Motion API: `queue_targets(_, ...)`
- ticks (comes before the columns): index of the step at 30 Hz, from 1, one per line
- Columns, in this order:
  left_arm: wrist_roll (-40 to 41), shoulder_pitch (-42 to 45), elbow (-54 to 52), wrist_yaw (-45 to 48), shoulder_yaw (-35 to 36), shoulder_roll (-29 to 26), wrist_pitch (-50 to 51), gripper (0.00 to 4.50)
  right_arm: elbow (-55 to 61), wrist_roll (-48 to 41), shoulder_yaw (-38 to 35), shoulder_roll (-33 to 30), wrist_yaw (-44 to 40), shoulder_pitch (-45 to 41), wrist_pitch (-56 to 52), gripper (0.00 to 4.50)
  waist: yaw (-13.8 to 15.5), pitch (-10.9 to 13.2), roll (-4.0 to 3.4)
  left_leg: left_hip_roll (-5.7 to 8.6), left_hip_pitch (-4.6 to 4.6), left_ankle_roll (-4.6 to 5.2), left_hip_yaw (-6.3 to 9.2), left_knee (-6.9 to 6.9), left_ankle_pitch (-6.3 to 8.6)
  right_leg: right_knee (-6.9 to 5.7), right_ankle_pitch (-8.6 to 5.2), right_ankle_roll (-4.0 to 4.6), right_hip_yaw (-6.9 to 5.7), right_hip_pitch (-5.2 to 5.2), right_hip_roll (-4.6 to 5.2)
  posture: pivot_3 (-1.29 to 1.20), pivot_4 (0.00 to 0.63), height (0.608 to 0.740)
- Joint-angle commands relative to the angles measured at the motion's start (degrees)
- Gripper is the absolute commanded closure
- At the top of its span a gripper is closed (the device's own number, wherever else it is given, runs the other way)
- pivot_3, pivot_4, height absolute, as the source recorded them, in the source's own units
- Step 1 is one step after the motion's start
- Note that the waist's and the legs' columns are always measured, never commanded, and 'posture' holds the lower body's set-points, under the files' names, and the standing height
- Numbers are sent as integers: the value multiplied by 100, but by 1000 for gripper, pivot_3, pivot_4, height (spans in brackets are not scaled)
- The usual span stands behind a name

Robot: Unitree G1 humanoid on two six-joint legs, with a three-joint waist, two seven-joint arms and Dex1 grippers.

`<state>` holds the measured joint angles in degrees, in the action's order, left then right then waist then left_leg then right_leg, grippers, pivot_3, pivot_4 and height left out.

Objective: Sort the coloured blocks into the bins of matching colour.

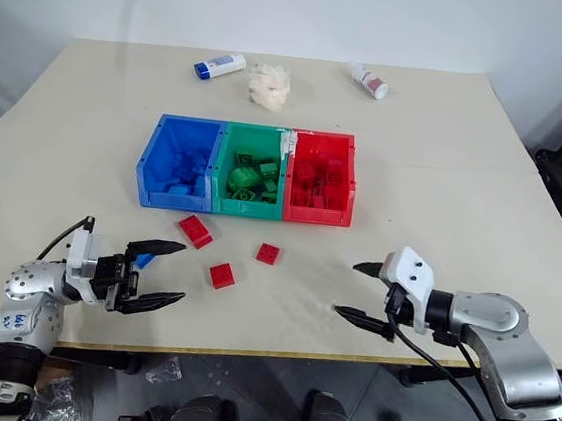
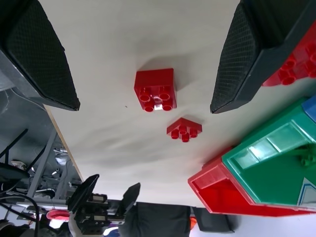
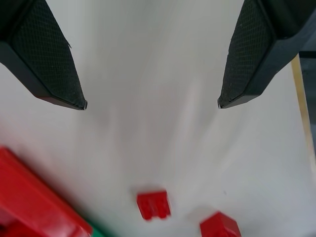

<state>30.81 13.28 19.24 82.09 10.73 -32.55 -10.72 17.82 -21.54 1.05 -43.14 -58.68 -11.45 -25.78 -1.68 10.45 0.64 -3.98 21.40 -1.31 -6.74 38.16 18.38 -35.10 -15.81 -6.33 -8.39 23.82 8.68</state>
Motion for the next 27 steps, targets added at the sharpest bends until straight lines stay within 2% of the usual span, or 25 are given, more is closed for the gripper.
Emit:
queue_targets(1,-17,-11,-78,-10,16,8,-53,0,-30,138,489,396,200,-471,-42,49,7,0,0,-1,0,0,0,0,0,-1,0,0,0,0,-1,0,150,740)
queue_targets(6,4,-217,-367,-152,27,84,-29,0,-873,635,1344,1320,490,-1403,81,49,-4,-1,1,0,2,-1,-1,4,0,-22,0,0,0,1,-1,0,150,740)
queue_targets(12,53,-624,-794,-383,107,110,20,0,-2175,1185,1723,2099,743,-2035,728,49,3,-1,1,0,6,-1,-3,2,1,-23,0,0,0,5,-1,0,150,740)
queue_targets(17,93,-897,-1064,-553,176,85,58,0,-2792,1350,1780,2434,712,-2203,1016,49,-2,-1,1,-1,6,-1,-2,4,1,-31,0,0,1,6,-1,0,150,740)
queue_targets(20,102,-967,-1136,-604,205,74,75,0,-2769,1277,1762,2477,549,-2173,986,595,-7,-1,1,-1,3,-1,-3,6,1,-33,0,0,3,6,-1,0,150,740)
queue_targets(27,91,-918,-1098,-594,183,86,78,0,-2625,1234,1583,2621,761,-2042,1093,3002,-6,-1,1,-2,3,-1,-4,4,1,-33,0,0,4,7,-1,0,150,740)
